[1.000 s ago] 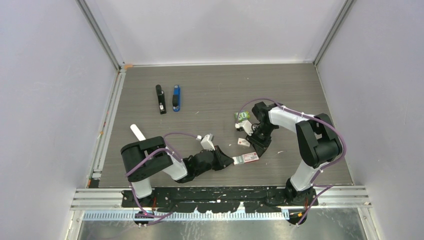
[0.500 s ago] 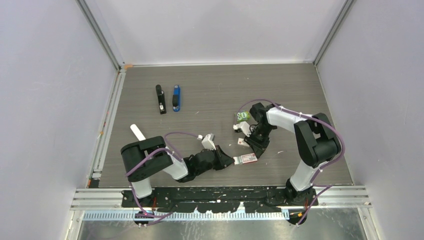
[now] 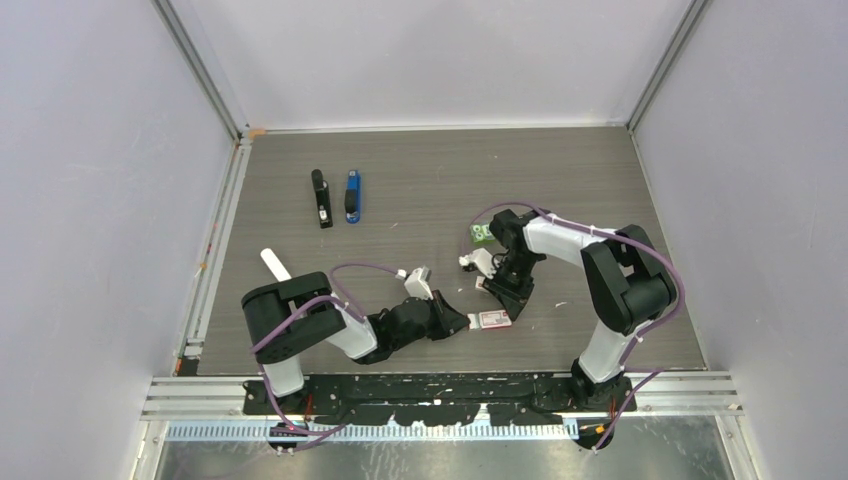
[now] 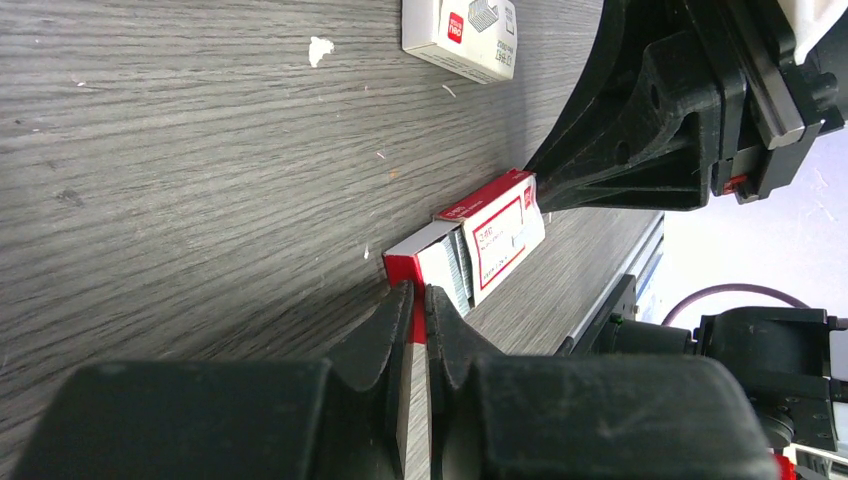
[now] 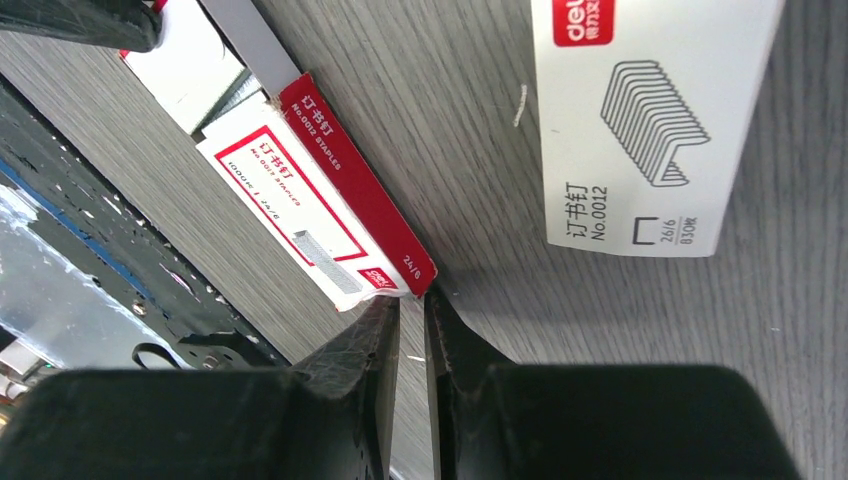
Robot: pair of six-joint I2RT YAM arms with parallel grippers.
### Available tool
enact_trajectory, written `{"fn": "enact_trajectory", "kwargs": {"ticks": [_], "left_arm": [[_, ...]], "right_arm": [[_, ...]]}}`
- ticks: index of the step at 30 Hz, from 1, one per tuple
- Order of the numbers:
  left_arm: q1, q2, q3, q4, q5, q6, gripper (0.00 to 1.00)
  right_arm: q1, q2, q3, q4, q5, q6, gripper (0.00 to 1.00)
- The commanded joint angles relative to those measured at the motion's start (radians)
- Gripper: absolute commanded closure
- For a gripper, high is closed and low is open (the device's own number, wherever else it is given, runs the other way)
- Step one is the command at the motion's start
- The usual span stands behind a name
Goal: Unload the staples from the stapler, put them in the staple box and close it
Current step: Close the staple box at the center of the board.
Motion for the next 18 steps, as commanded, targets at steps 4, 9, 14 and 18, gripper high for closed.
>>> {"fn": "enact_trajectory", "kwargs": {"ticks": [4, 9, 14, 18], "left_arm": [[-0.001, 0.017, 0.017, -0.059, 0.025, 0.026, 0.91], [0.0, 0.007, 0.009, -0.061, 0.015, 0.024, 0.91], [0.0, 0.006, -0.006, -0.054, 0.007, 0.017, 0.91], [0.0, 0.008, -0.008, -0.048, 0.006, 0.016, 0.91]], "right_arm": [[0.029, 0.007, 0.022, 0.046, -0.031, 0.031, 0.79], [0.008, -0.012, 0.035, 0.048, -0.006, 0.05, 0.77], [-0.119, -0.076, 0.025, 0.003, -0.065, -0.006, 0.76], [-0.138, -0.125, -0.015, -0.06, -0.141, -0.184, 0.75]]}}
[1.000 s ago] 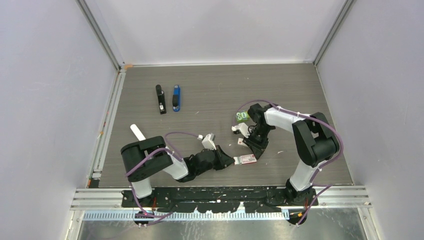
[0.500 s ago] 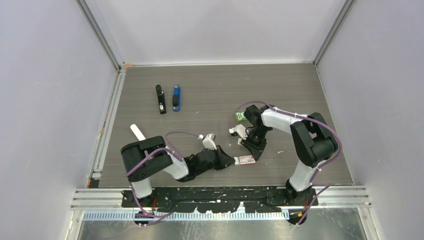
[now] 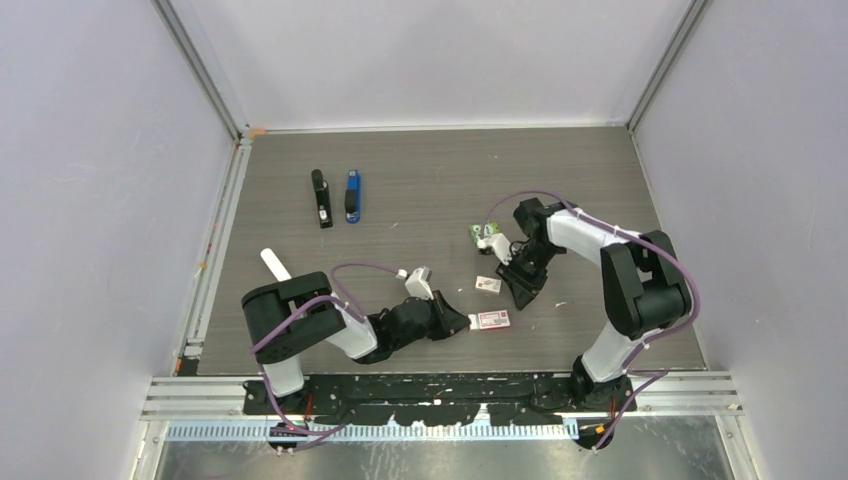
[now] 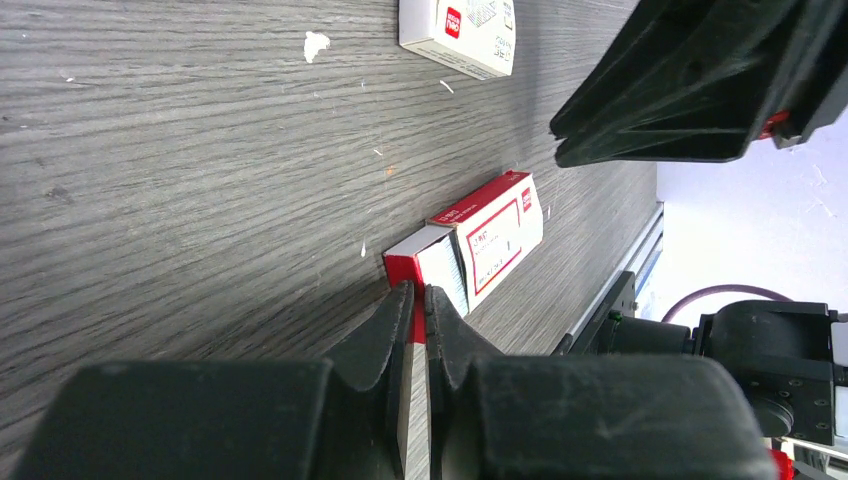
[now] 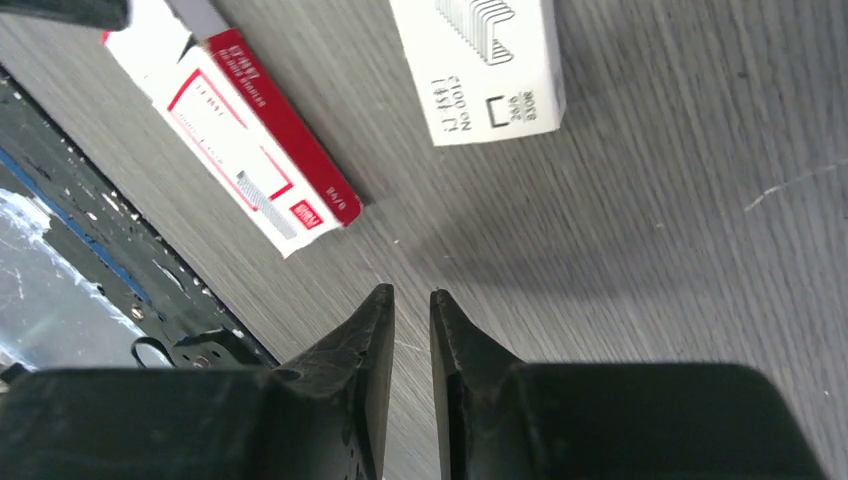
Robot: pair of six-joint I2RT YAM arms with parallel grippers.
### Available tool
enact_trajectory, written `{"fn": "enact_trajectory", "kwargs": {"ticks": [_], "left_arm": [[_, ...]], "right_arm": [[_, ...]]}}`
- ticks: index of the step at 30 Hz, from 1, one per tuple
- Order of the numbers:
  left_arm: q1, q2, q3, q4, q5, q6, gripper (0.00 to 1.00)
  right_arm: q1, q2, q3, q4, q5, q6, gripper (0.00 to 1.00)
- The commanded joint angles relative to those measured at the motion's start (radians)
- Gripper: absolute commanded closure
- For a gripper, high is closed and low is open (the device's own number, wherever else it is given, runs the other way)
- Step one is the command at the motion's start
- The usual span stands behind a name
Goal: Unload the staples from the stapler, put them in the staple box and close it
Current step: Close the staple box at the center of the board.
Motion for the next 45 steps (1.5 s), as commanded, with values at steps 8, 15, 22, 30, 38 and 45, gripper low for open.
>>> {"fn": "enact_trajectory", "kwargs": {"ticks": [8, 15, 22, 30, 38, 45], "left_arm": [[0.001, 0.013, -0.011, -0.036, 0.001, 0.017, 0.91], [0.0, 0.03, 0.001, -0.027, 0.012, 0.015, 0.91], [0.001, 0.041, 0.003, -0.005, 0.022, 0.011, 0.91], [0.0, 0.053, 0.004, 0.012, 0.032, 0.008, 0.91], [0.001, 0.056, 0.01, 0.011, 0.036, 0.008, 0.91], [0.0, 0.053, 0.02, 0.011, 0.048, 0.011, 0.91]], "right_arm": [[-0.009, -0.224, -0.157, 0.017, -0.126, -0.415, 0.61], [0.052, -0.215, -0.206, 0.038, -0.053, -0.564, 0.82], [0.141, -0.221, -0.241, 0.134, 0.005, -0.539, 0.8], [0.189, -0.226, -0.266, 0.195, 0.027, -0.526, 0.8], [0.226, -0.221, -0.271, 0.222, 0.035, -0.52, 0.8], [0.246, -0.217, -0.273, 0.244, 0.044, -0.508, 0.81]]}}
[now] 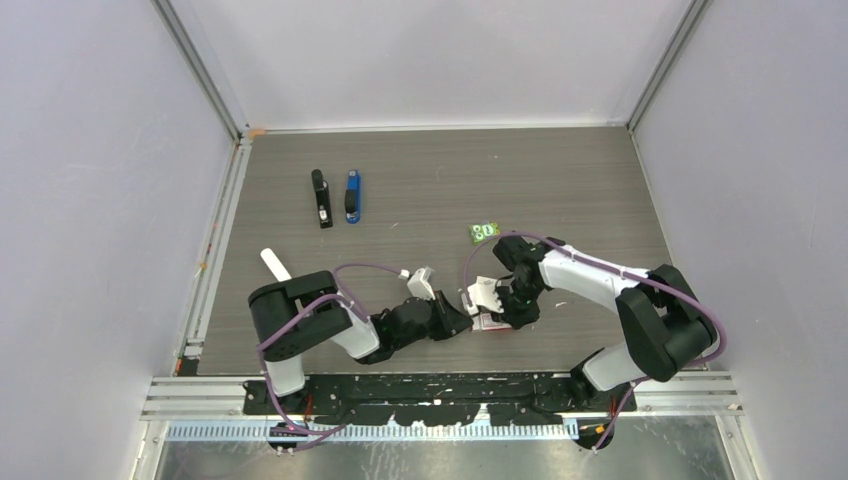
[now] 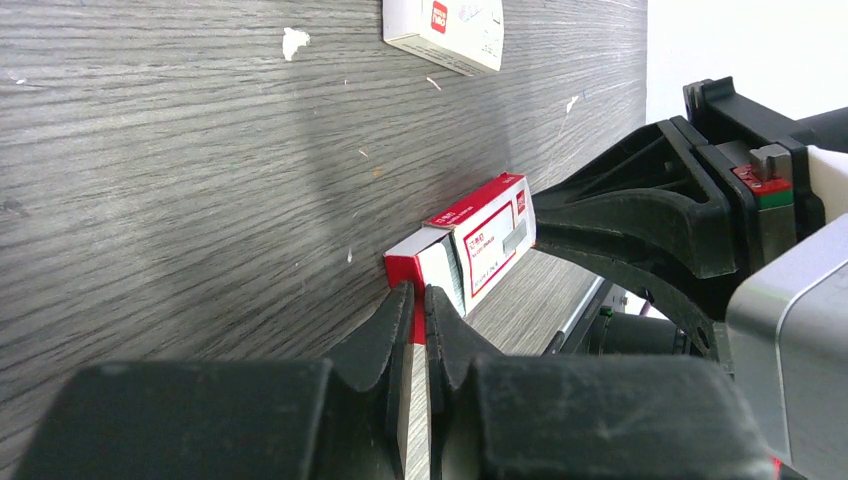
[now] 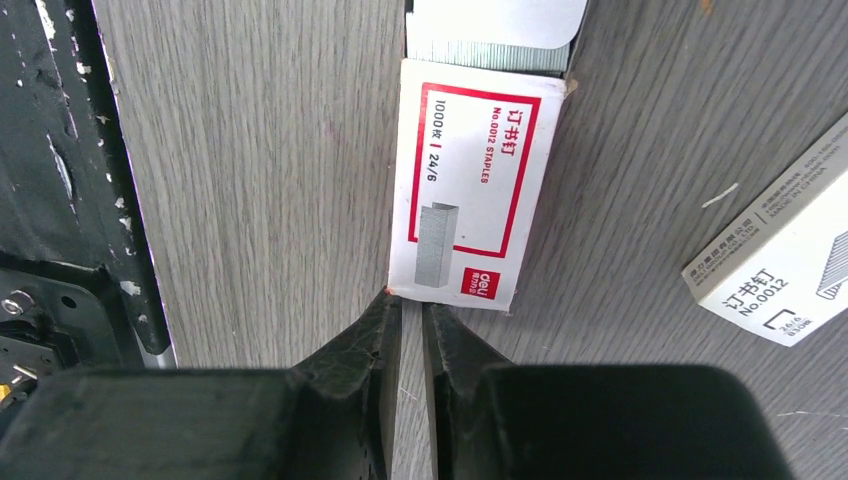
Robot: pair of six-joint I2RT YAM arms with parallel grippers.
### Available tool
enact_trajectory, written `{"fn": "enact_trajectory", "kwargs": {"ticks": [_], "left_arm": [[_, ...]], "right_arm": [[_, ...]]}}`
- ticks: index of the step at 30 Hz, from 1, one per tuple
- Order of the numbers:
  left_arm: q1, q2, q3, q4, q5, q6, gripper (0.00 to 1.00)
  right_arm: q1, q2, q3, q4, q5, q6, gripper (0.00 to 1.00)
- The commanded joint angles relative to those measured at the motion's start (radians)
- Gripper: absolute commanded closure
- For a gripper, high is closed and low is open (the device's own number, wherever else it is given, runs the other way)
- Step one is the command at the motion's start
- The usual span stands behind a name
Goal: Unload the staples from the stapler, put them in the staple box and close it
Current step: Close the staple box at the center of the board.
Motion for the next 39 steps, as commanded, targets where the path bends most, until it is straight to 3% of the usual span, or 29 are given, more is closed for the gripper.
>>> {"fn": "enact_trajectory", "kwargs": {"ticks": [1, 24, 31, 39], "left_arm": [[-0.001, 0.016, 0.017, -0.043, 0.025, 0.015, 0.91], [-0.001, -0.019, 0.03, -0.106, 0.014, 0.028, 0.91], [-0.001, -0.081, 0.024, -0.196, -0.021, 0.048, 0.91], [0.0, -0.056, 0.033, -0.167, 0.0, 0.051, 0.91]], "right_arm": [[0.024, 0.021, -0.029, 0.133, 0.001, -0.009, 0.81], [0.058, 0.025, -0.013, 0.133, 0.001, 0.026, 0.81], [-0.012, 0.02, -0.003, 0.089, 0.026, 0.013, 0.78], [-0.038, 0.012, -0.017, 0.122, -0.001, 0.017, 0.78]]}}
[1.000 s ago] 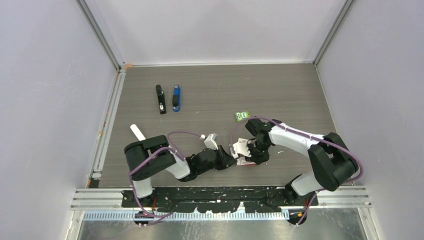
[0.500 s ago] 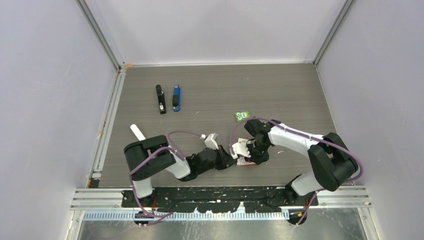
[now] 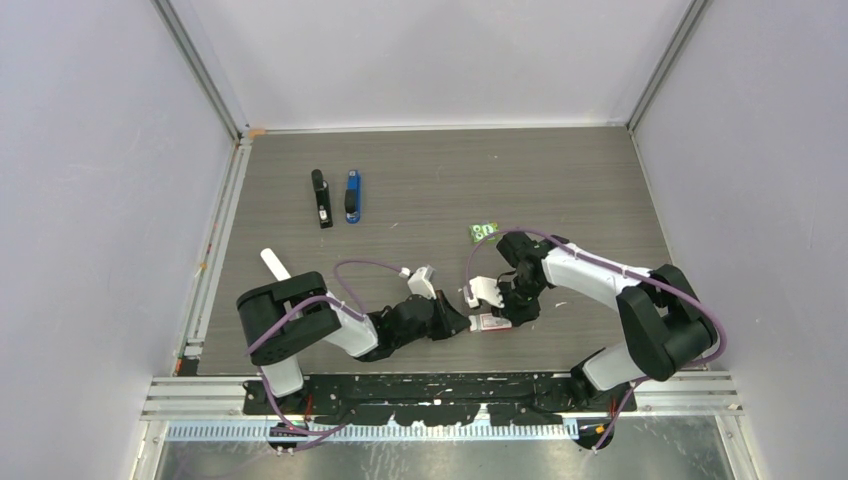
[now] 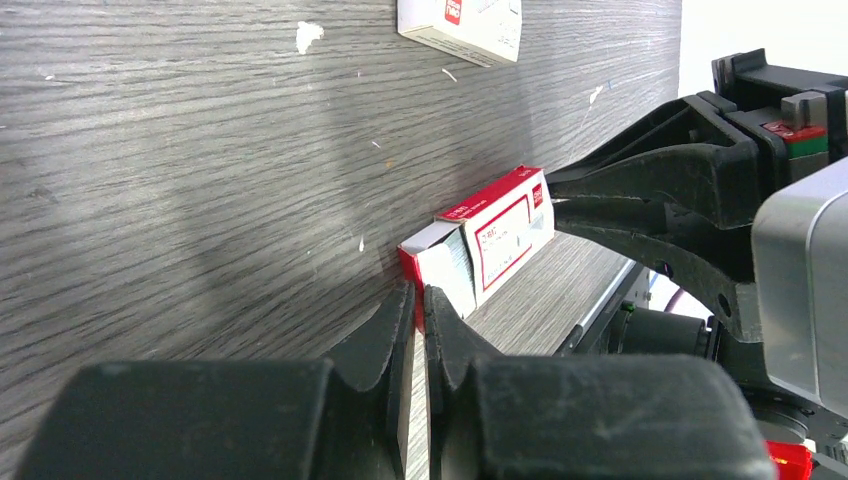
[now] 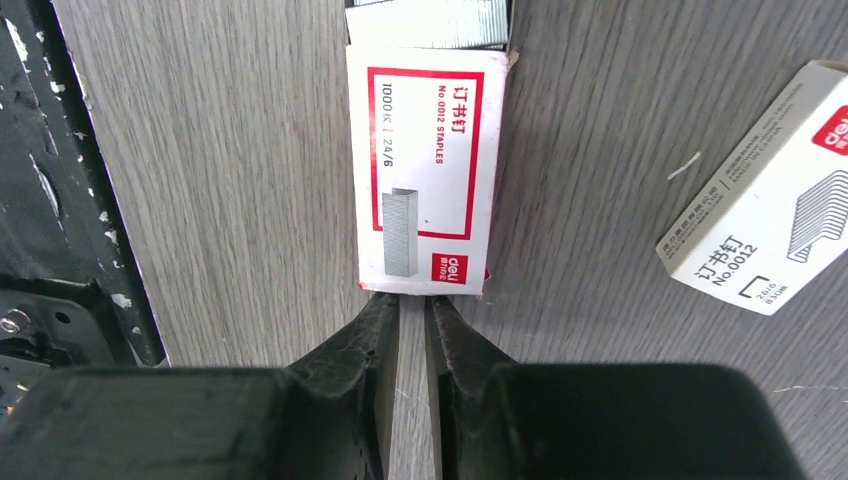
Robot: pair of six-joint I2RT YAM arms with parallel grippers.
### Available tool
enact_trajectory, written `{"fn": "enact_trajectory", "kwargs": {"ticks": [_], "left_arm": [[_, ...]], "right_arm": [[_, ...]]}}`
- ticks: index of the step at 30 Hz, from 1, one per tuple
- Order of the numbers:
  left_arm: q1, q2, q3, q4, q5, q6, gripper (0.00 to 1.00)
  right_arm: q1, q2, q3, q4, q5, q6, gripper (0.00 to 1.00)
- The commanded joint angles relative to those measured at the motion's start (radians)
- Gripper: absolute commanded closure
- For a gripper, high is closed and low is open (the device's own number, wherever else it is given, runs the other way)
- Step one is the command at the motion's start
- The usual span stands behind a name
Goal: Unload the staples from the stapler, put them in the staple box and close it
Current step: Close the staple box at the center of the board.
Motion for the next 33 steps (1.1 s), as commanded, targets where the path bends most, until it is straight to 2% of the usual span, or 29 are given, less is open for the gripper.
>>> {"fn": "enact_trajectory", "kwargs": {"ticks": [1, 6, 14, 33], "left_arm": [[-0.002, 0.008, 0.014, -0.023, 0.004, 0.026, 0.91], [-0.003, 0.015, 0.026, -0.019, 0.015, 0.025, 0.91], [-0.002, 0.009, 0.062, -0.052, 0.032, 0.039, 0.91], [-0.001, 0.031, 0.092, -0.048, 0.057, 0.042, 0.92]], "right_arm": [[-0.003, 0.016, -0.02, 0.108, 0.011, -0.016, 0.78], [0.001, 0.005, -0.027, 0.115, -0.004, -0.018, 0.75], [0.048, 0.025, -0.03, 0.123, 0.003, -0.022, 0.76], [0.073, 0.021, -0.027, 0.118, -0.02, -0.018, 0.75]]}}
